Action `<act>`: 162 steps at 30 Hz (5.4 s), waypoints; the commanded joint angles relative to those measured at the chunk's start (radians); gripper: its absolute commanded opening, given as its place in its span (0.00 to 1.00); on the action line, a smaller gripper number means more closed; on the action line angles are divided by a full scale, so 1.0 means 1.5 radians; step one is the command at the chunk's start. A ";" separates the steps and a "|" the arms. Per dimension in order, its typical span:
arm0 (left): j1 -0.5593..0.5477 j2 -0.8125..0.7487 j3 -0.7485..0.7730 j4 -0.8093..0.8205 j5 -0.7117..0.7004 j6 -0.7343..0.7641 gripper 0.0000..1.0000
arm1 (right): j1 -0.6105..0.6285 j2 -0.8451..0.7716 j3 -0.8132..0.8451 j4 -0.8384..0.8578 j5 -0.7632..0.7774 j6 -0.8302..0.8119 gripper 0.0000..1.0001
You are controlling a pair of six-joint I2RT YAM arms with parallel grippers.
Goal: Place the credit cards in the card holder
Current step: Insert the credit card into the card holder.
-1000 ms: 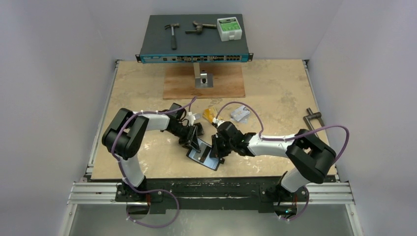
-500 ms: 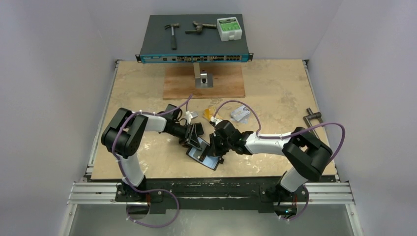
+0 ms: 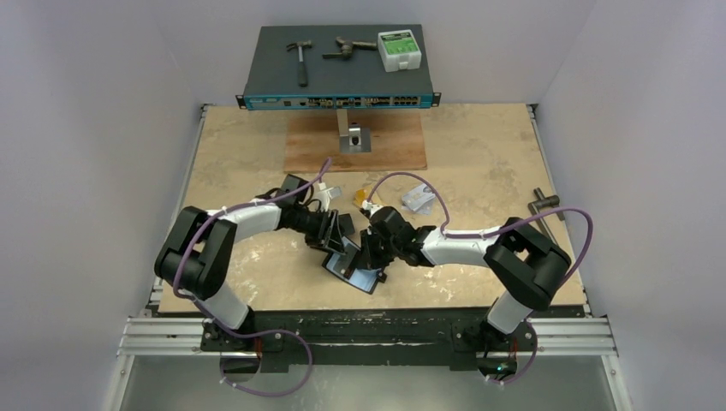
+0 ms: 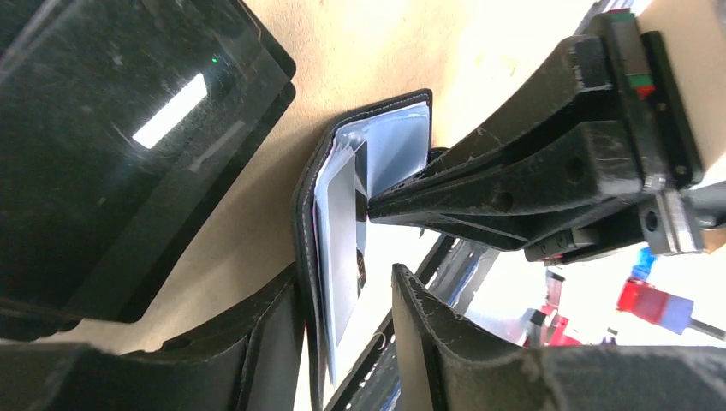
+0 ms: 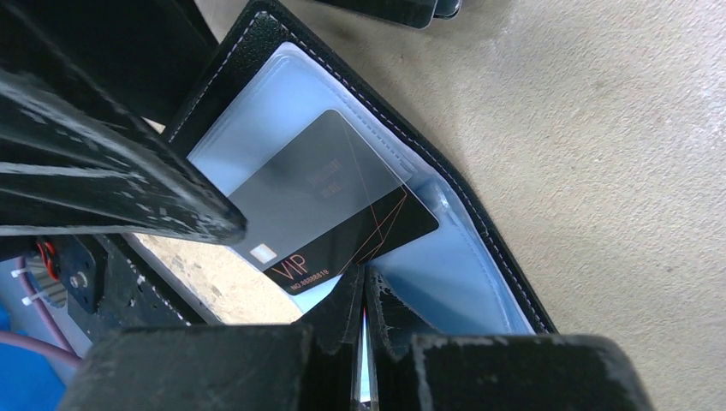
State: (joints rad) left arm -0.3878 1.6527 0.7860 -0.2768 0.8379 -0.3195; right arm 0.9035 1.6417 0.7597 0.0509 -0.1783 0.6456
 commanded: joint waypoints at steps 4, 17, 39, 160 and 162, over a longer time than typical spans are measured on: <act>0.009 -0.083 0.091 -0.194 -0.083 0.143 0.42 | 0.004 -0.012 -0.035 0.001 0.013 -0.020 0.00; 0.022 -0.108 0.188 -0.399 -0.147 0.712 0.39 | 0.005 -0.072 -0.045 -0.074 0.030 -0.040 0.00; -0.155 -0.130 0.039 -0.230 -0.249 0.843 0.36 | 0.005 -0.204 -0.060 -0.239 0.126 -0.023 0.24; -0.272 -0.474 -0.354 0.104 -0.087 1.283 0.24 | -0.028 -0.091 -0.018 -0.074 0.015 0.051 0.23; -0.277 -0.452 -0.359 0.133 -0.095 1.279 0.23 | -0.029 -0.088 -0.024 -0.062 0.007 0.049 0.23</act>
State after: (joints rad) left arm -0.7868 0.9306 0.2749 -0.1986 0.6590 1.5684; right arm 0.8642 1.5017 0.7391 -0.1234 -0.1062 0.7452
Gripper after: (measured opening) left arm 0.239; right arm 0.228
